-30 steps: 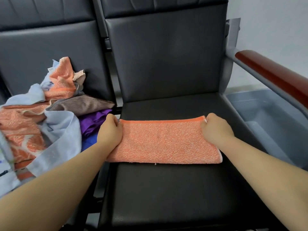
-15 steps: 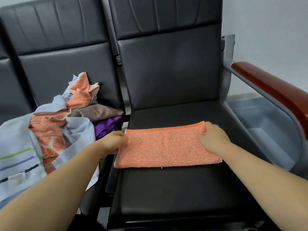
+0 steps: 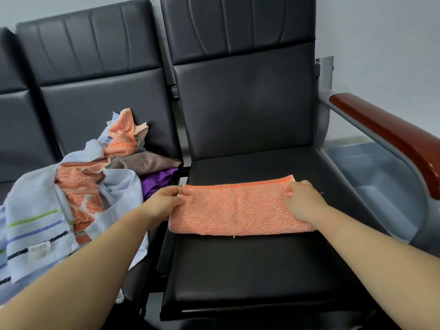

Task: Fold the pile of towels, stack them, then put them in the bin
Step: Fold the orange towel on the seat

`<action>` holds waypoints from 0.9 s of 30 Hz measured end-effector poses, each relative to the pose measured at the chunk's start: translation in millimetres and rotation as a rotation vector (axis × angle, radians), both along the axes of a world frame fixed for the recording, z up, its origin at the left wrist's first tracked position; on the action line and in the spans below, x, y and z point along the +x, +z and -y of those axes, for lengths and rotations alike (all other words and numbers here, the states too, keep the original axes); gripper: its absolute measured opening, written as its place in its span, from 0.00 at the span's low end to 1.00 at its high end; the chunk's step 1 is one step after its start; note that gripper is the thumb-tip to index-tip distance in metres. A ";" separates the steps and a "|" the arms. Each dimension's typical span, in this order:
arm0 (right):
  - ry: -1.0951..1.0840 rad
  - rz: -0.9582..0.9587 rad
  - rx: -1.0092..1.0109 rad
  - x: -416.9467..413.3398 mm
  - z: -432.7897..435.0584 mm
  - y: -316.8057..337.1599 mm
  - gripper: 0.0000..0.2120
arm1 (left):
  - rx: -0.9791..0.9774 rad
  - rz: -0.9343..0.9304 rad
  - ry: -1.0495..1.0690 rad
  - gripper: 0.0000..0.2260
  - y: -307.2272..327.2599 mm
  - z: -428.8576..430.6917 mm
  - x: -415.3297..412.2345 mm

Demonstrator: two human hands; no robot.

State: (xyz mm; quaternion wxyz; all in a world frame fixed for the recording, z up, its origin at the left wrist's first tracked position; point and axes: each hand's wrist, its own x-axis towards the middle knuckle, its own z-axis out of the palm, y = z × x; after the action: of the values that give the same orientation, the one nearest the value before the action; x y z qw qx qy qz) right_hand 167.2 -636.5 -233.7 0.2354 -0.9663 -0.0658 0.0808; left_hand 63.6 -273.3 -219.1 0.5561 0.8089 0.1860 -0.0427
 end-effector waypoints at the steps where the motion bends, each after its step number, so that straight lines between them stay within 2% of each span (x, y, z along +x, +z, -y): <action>1: 0.000 -0.001 -0.003 -0.4 -0.2 0.3 0.19 | 0.074 -0.007 0.003 0.11 -0.5 0.2 -0.9; 7: 0.005 0.012 -0.025 -0.5 -1.9 -1.4 0.19 | 0.643 -0.009 -0.082 0.13 -11.5 10.9 -5.5; 14: 0.016 0.067 -0.047 -7.5 -2.6 -3.1 0.17 | 1.004 -0.104 -0.075 0.14 -12.0 41.3 -1.7; 18: 0.046 0.215 -0.170 -15.1 -3.2 -3.0 0.18 | 1.050 0.005 -0.135 0.18 -5.1 76.9 -2.7; 21: 0.187 0.384 -0.228 -17.2 -4.7 -1.0 0.10 | 0.902 0.050 -0.266 0.19 -0.1 103.1 -3.5; 23: 0.267 0.314 -0.223 -19.3 -6.1 -0.5 0.08 | 0.866 0.048 -0.350 0.18 0.6 117.9 -6.1; 27: 0.175 0.198 -0.265 -29.6 -11.5 3.8 0.07 | 0.953 -0.043 -0.398 0.19 -1.9 132.6 2.8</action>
State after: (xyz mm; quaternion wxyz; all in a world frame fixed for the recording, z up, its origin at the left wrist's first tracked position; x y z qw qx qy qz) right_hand 137.6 -625.0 -229.9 0.0903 -0.9827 -0.1611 0.0137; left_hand 66.4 -405.9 -221.1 0.1028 0.9911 0.0387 -0.0749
